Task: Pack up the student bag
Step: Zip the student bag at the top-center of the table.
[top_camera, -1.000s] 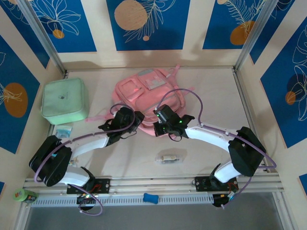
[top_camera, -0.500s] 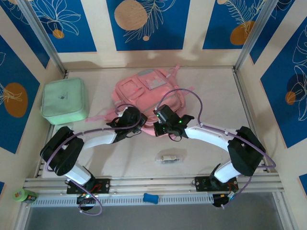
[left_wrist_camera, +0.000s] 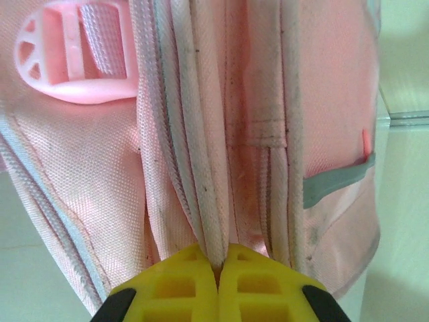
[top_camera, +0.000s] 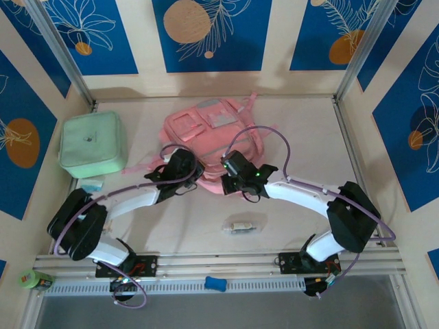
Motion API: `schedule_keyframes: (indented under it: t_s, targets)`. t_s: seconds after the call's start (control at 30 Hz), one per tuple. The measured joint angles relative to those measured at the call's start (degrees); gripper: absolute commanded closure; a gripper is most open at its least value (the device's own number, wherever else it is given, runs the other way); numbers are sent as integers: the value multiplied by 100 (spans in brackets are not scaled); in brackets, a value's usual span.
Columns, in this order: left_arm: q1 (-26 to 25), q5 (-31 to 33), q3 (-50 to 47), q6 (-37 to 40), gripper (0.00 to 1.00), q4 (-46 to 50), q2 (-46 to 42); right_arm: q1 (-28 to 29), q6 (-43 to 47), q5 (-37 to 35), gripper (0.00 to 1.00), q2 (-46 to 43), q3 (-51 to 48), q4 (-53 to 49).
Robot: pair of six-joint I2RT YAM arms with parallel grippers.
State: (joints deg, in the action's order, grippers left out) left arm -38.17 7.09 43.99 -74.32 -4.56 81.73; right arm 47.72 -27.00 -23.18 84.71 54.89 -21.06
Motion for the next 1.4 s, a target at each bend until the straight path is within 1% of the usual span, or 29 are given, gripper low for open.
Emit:
schedule_keyframes:
  t_s: [0.07,0.17,0.43,0.67,0.83,0.87,0.9,0.93,1.03,1.1,1.17,1.23,1.3,1.4]
  targets:
    - [245,-120,-24,170,100,177,-197,0,31,-138,100,-94,0,-81]
    - [710,-479,-61,439,100,422,-422,0,111,-308,100,-157,13,-114]
    - [1650,-1497,85,1300,100,949,-531,24,264,-446,100,-168,68,-216]
    - [2356,-2332,527,1891,100,1266,-107,68,210,-723,100,-116,254,-389]
    - [2688,-2562,1161,2328,100,1661,474,238,260,-664,100,-74,448,-302]
    - [2750,-2588,1292,2406,94,1714,577,297,284,-638,100,-26,509,-280]
    - [2806,-2601,1397,2492,81,1753,660,350,302,-616,100,57,592,-273]
    - [2872,-2616,1515,2594,70,1773,756,398,304,-586,100,155,686,-273]
    - [3071,-2433,1731,2787,55,1786,844,468,299,-468,100,444,892,-273]
    - [3123,-2356,1700,2787,51,1740,743,479,284,-409,100,522,892,-282]
    - [3130,-2315,1318,2588,50,1519,415,476,251,-341,100,538,892,-269]
    - [3014,-2267,785,2297,49,1379,-50,470,210,-313,100,538,892,-254]
    - [2769,-2116,365,1961,48,1375,-483,472,166,-291,100,544,892,-251]
    - [2166,-1770,-122,1355,46,1217,-1038,474,111,-273,100,553,887,-249]
